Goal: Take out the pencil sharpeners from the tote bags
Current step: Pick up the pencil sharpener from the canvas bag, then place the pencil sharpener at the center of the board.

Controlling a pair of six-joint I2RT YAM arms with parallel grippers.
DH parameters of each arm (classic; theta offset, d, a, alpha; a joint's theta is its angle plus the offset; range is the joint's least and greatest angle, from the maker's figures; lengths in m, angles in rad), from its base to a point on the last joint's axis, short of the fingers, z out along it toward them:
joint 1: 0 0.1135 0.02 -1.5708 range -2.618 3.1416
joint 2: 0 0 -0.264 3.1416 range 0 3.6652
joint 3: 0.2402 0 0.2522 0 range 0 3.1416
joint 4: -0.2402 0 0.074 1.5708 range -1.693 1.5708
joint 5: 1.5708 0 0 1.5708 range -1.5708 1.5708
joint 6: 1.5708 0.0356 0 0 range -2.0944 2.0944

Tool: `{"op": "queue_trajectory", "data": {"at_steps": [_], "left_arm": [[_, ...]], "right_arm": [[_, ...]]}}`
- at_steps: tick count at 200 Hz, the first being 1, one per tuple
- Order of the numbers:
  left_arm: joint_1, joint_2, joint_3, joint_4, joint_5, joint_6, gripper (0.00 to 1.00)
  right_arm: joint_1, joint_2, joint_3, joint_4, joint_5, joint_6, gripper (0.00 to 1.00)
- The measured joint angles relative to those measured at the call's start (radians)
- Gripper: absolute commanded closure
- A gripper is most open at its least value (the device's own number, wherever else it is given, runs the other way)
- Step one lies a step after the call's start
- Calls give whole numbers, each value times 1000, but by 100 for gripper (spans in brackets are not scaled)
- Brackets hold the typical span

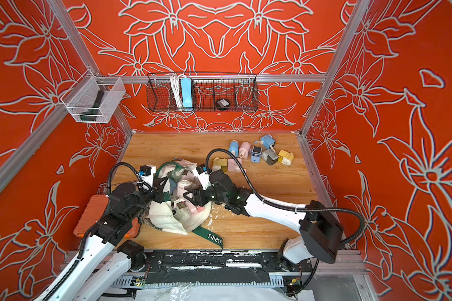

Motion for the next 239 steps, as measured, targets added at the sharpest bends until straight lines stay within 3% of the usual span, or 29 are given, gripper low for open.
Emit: {"op": "queue_trajectory", "data": {"at_steps": [41, 93, 122, 163, 200, 239], "left_arm": [[0, 0, 0, 0, 1, -2, 100], [0, 0, 0, 0, 6, -2, 100], [0, 0, 0, 0, 9, -2, 100], [0, 0, 0, 0, 12, -2, 100], [0, 0, 0, 0, 14, -2, 100], [0, 0, 0, 0, 15, -2, 100]], "right_arm": [[-73, -200, -61, -150, 53, -85, 56], [-391, -311, -72, -210, 182, -50, 58], [-548, -263, -72, -272, 258, 13, 60], [-730, -124, -72, -268, 275, 114, 60], [-814, 26, -60, -224, 246, 203, 61], [-830, 168, -14, -131, 171, 280, 61]]}}
